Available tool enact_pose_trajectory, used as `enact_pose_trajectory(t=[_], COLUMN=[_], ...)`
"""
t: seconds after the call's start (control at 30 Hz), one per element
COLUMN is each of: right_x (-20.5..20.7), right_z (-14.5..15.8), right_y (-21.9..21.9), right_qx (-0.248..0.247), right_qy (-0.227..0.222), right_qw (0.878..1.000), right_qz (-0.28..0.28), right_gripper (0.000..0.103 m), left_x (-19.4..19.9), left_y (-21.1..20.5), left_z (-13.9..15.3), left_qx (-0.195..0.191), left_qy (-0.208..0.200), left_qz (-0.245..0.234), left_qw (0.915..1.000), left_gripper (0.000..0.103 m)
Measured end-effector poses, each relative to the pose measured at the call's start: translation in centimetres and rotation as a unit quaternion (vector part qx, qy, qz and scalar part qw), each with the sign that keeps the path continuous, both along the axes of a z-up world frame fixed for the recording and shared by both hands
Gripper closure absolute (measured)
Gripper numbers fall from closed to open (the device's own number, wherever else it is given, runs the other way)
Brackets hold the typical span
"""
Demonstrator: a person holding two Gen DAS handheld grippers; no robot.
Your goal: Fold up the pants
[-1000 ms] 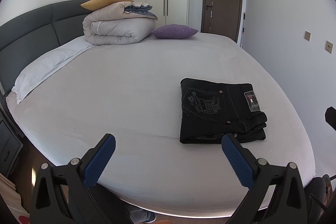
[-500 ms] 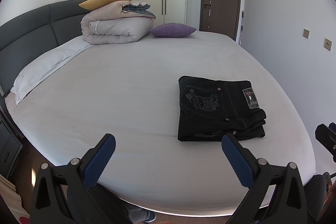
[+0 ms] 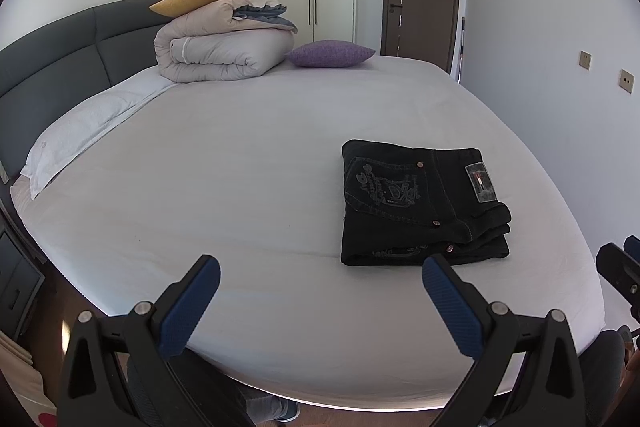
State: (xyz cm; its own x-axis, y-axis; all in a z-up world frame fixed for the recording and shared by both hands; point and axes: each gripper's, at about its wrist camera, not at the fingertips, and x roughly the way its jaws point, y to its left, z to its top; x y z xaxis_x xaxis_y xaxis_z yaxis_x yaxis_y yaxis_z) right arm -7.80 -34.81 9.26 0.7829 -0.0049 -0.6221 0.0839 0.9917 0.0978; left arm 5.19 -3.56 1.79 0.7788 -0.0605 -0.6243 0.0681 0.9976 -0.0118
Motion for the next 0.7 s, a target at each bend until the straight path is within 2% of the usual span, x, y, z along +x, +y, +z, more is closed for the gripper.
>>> enact_pose_trajectory(t=[0.7], right_x=[1.1], right_z=[-0.9], right_y=[-0.3], right_qx=[0.001], right_qy=[0.011], right_qw=[1.0], right_qz=[-0.005], right_gripper=[0.0], left_x=[0.0], left_y=[0.8], left_z=[-0.9], left_qx=[0.004], left_qy=[0.011], left_qz=[0.0], left_qw=[0.9999], left_gripper=[0.0])
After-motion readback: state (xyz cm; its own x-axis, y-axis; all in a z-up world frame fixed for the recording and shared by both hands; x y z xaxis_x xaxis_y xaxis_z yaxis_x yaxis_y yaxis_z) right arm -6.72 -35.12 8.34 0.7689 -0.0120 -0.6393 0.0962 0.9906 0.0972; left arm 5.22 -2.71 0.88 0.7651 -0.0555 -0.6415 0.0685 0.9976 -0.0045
